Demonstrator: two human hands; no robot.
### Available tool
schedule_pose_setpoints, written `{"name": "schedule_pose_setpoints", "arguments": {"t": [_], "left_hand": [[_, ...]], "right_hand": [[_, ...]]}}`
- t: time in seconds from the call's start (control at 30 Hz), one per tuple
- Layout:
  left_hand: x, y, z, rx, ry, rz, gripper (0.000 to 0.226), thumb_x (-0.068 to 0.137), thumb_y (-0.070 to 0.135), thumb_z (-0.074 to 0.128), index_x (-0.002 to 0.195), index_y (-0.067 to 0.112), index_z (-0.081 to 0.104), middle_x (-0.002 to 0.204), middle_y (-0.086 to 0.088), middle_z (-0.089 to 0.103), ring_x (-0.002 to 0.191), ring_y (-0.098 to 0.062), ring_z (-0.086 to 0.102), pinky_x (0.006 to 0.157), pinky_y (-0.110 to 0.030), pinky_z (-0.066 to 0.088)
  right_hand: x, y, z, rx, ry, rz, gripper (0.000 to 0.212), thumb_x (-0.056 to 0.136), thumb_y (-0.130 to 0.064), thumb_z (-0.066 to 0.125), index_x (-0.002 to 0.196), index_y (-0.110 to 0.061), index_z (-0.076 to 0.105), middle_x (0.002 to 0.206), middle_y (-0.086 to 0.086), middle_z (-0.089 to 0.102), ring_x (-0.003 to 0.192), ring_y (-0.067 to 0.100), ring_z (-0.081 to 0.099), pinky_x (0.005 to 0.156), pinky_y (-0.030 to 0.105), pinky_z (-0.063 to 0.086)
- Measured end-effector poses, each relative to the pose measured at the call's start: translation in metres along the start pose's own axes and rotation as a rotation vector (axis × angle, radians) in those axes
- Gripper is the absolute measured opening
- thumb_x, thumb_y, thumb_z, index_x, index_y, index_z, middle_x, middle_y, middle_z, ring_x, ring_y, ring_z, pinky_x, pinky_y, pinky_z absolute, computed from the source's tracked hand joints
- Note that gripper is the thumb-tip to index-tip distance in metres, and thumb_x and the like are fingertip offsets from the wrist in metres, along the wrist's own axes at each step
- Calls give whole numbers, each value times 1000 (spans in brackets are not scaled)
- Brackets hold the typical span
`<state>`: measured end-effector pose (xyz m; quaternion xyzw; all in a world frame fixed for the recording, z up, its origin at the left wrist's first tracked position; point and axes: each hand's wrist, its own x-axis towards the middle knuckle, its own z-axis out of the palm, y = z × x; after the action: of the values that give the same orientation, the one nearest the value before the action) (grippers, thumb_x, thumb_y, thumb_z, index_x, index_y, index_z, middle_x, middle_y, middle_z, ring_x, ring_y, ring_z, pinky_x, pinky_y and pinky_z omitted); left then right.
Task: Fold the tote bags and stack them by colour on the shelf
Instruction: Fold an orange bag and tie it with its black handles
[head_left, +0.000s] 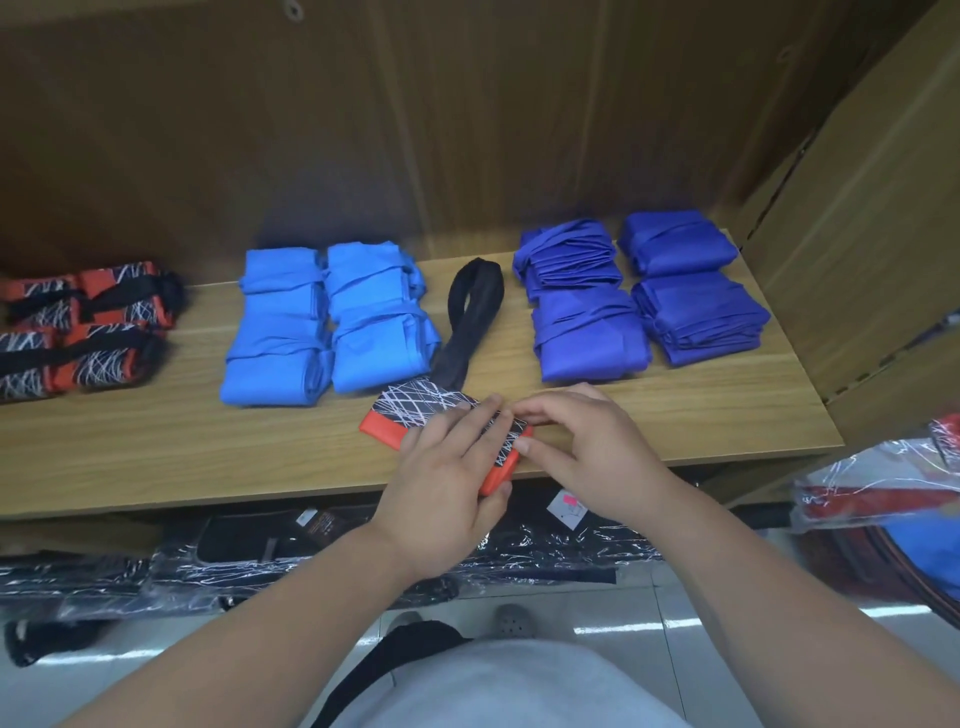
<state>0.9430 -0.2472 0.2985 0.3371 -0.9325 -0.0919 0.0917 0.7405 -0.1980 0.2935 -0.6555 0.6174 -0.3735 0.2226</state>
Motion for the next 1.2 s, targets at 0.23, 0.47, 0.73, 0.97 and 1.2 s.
{"name": "schedule_pose_setpoints", "arguments": {"t": [0.23, 0.47, 0.73, 0.97, 1.2], "left_hand": [[-7, -14, 2, 51, -22, 148, 86, 84, 66, 54, 152, 15, 40, 164, -4, 29, 137, -27, 39, 108, -46, 41], [-3, -28, -2, -58, 102, 357, 59, 91, 45, 65, 139, 12, 55, 134, -7, 53, 111, -25, 61, 93, -37, 53], [-24, -15, -21, -614, 64, -63, 23, 86, 55, 54, 97, 51, 34, 79, 20, 56, 67, -2, 52, 59, -13, 34], [-24, -14, -21, -1170, 249, -317, 28, 86, 39, 68, 102, 18, 60, 83, 8, 62, 68, -6, 52, 64, -22, 46], [-25, -12, -15, -975, 284, -323, 14, 98, 28, 50, 109, 34, 56, 98, 22, 64, 87, -2, 59, 79, -14, 43]], "right_hand": [[-6, -5, 4, 22, 30, 47, 25, 78, -43, 75, 101, -35, 69, 89, -21, 69, 100, 1, 59, 95, 39, 48], [-16, -2, -3, 35, -24, -57, 32, 87, -45, 69, 110, -23, 74, 107, -13, 66, 106, 13, 60, 97, 37, 46], [-18, -27, -5, 39, -98, -100, 65, 80, -49, 78, 138, -26, 58, 125, -10, 64, 122, 7, 55, 105, 20, 40], [3, -36, 0, -126, -60, -195, 34, 89, -54, 66, 106, -25, 75, 92, -10, 63, 95, 12, 58, 83, 38, 48], [19, -37, 15, -436, -129, -282, 48, 102, -57, 36, 101, -19, 65, 109, -10, 64, 128, 17, 51, 111, 37, 27]]}}
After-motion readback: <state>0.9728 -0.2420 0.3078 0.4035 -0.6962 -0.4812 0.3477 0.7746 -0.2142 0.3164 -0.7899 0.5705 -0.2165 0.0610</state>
